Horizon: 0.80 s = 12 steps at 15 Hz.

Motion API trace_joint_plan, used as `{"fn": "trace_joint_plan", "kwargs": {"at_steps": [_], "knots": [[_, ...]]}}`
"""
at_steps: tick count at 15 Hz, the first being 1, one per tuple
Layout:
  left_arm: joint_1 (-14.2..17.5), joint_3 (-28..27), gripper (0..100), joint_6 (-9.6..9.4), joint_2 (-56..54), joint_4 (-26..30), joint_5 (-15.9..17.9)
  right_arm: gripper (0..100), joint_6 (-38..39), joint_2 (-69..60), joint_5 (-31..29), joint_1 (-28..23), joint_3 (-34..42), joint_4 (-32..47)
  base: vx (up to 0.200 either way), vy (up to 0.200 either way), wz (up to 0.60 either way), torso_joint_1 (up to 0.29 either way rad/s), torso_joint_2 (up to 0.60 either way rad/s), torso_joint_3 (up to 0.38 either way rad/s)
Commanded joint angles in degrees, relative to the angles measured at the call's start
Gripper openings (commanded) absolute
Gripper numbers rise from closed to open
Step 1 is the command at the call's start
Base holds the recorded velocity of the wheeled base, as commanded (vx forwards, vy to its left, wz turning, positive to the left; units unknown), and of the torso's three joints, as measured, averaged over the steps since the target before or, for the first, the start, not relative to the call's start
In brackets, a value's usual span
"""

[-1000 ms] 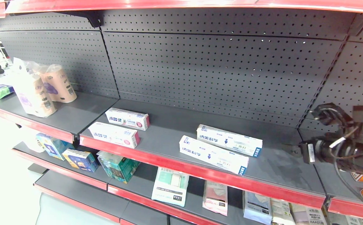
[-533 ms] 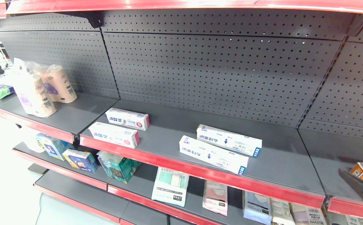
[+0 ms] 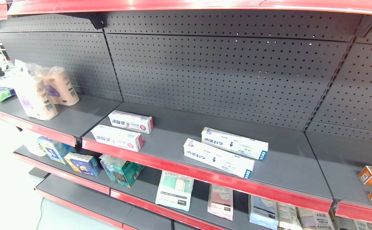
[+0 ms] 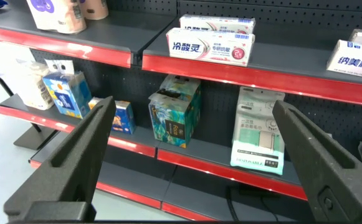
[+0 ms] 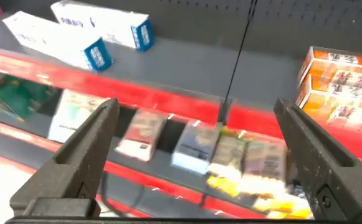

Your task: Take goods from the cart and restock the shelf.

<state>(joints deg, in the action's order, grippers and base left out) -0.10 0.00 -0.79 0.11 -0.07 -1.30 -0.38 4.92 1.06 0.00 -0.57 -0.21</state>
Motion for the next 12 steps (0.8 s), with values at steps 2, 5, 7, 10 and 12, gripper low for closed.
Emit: {"fn": "trace_joint_plan", "kwargs": {"at_steps": [2,5,7,10,12], "knots": [[0.0,0.0,100,-0.09,0.0,0.0,0.4,100,0.3,-4.9,-0.3,0.1,0.6,0.1,0.0,0.0,0.0,0.0,0.0,0.0],[0.0,0.0,100,0.09,0.0,0.1,0.3,100,0.6,-4.9,-1.2,0.1,0.6,0.1,0.0,0.0,0.0,0.0,0.0,0.0],[0.0,0.0,100,0.09,0.0,0.1,0.3,100,0.6,-4.9,-1.1,0.1,0.6,0.1,0.0,0.0,0.0,0.0,0.0,0.0],[0.0,0.0,100,0.09,0.0,0.0,0.4,100,0.7,-4.9,-1.1,0.1,0.6,0.1,0.0,0.0,-0.6,-0.001,0.0,0.006],[0.0,0.0,100,0.09,0.0,0.1,0.4,100,0.7,-4.9,-1.1,0.1,0.6,0.1,0.0,0.0,-0.6,0.017,0.0,-0.002]]}}
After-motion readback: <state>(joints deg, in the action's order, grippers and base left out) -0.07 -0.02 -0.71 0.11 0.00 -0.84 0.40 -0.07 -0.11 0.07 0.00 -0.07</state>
